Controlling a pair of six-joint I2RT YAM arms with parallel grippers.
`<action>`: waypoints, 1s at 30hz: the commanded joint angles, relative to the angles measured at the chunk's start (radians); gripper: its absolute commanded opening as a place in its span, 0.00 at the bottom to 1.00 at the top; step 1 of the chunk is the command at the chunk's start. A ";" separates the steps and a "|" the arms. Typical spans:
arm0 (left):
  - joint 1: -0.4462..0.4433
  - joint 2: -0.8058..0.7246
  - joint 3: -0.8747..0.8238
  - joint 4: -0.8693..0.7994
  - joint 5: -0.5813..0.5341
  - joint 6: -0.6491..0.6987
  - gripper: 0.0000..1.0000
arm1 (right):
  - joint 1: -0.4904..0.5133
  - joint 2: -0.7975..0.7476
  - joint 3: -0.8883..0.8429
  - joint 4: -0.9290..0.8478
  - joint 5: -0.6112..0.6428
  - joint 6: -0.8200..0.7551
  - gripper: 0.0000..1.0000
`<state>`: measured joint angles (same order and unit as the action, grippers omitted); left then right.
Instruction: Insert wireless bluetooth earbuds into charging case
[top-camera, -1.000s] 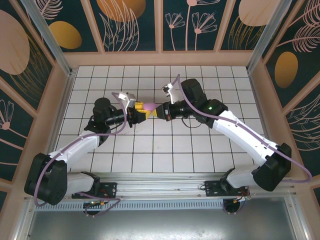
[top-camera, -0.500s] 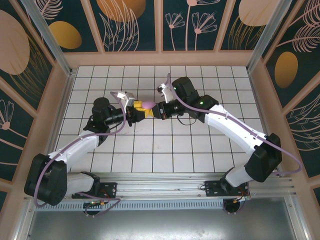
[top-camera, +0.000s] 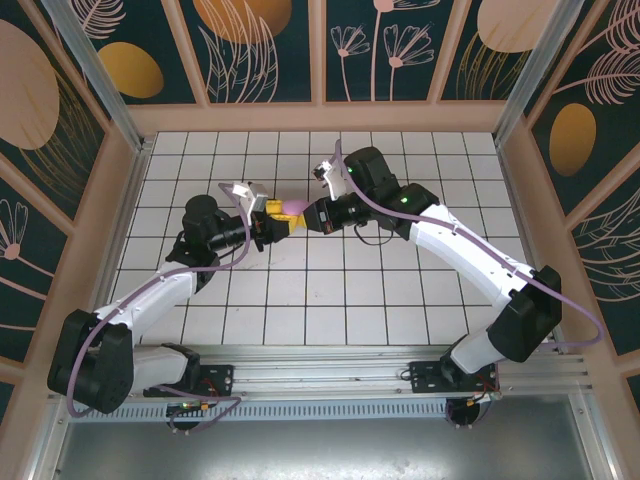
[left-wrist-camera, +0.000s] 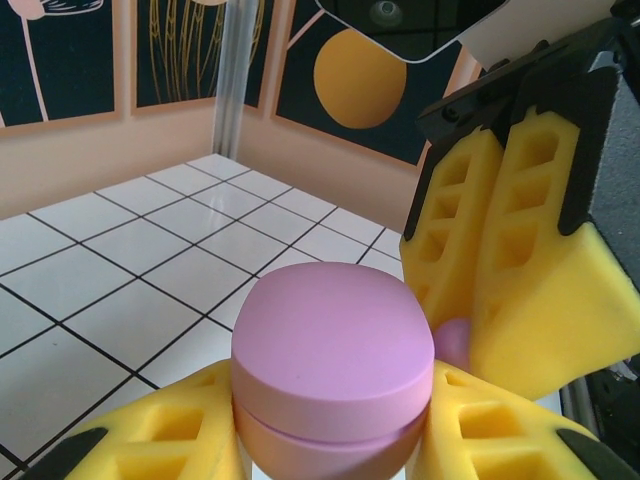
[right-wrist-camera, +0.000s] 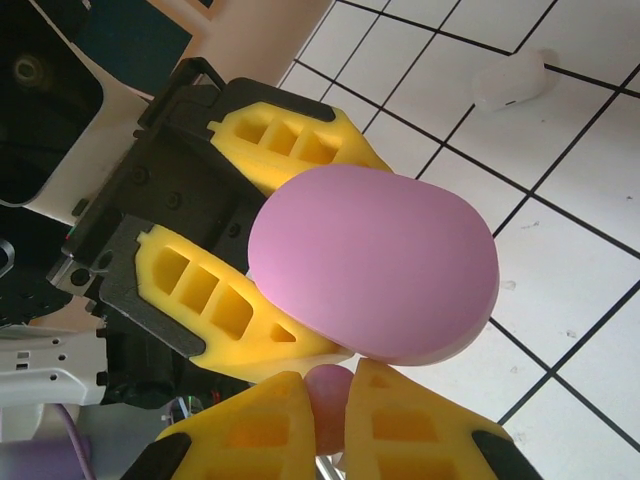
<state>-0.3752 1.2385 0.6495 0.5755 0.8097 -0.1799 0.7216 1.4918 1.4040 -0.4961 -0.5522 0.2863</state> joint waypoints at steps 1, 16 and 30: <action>-0.014 -0.022 0.019 -0.051 0.067 0.027 0.00 | -0.027 -0.004 0.035 0.091 0.013 -0.025 0.02; -0.013 -0.032 0.019 -0.055 0.071 0.024 0.00 | -0.053 0.012 -0.008 0.120 -0.044 -0.031 0.02; -0.014 -0.046 -0.025 0.122 0.127 -0.036 0.00 | -0.037 0.003 -0.049 0.134 -0.052 -0.030 0.03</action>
<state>-0.3855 1.2217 0.6353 0.5739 0.8742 -0.1894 0.6769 1.4918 1.3731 -0.3958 -0.5861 0.2844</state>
